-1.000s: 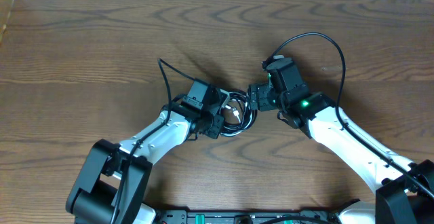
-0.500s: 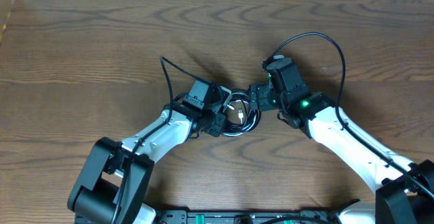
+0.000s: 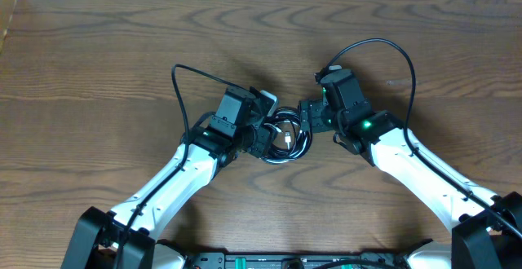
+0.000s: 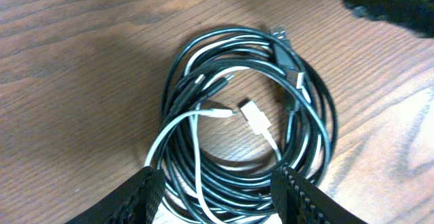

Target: Untangle cables

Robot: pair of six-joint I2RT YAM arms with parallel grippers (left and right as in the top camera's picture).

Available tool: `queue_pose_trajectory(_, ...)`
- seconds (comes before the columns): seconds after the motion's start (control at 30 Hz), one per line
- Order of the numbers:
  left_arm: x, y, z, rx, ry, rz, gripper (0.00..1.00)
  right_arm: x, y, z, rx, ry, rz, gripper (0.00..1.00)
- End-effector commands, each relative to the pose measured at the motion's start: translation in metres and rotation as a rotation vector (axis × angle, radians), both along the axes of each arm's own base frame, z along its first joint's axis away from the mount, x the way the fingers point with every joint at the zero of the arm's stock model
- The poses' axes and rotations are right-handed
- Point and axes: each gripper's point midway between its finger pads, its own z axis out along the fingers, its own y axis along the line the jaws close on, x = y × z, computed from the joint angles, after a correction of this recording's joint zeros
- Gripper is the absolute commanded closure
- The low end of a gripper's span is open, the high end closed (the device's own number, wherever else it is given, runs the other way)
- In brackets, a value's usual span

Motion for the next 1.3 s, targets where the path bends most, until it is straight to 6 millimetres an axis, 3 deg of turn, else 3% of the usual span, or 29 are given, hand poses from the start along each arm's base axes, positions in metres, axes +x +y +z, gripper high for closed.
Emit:
queue_pose_trajectory(0.0, 0.008, 0.012, -0.010, 0.068, -0.010, 0.046, 0.45, 0.003, 0.001, 0.005, 0.016, -0.008, -0.012, 0.14)
queue_pose_trajectory(0.2, 0.011, 0.016, -0.034, 0.187, -0.045, -0.097, 0.49, 0.003, 0.001, 0.004, 0.014, -0.005, -0.012, 0.13)
queue_pose_trajectory(0.57, 0.024, 0.010, -0.045, 0.253, -0.144, -0.251, 0.50, 0.001, 0.000, 0.002, 0.010, 0.002, -0.012, 0.12)
queue_pose_trajectory(0.83, 0.021, 0.014, -0.087, 0.284, -0.064, -0.262, 0.54, -0.002, -0.002, -0.001, -0.001, 0.019, -0.012, 0.12)
queue_pose_trajectory(1.0, 0.019, 0.015, -0.098, 0.292, -0.040, -0.265, 0.67, -0.003, -0.003, -0.001, -0.002, 0.022, -0.012, 0.11)
queue_pose_trajectory(1.13, 0.019, 0.013, -0.097, 0.281, -0.042, -0.269, 0.90, -0.003, -0.002, -0.001, -0.001, 0.021, -0.012, 0.11)
queue_pose_trajectory(1.27, 0.018, 0.013, -0.096, 0.274, -0.033, -0.253, 0.92, -0.003, -0.002, -0.001, -0.001, 0.021, -0.012, 0.11)
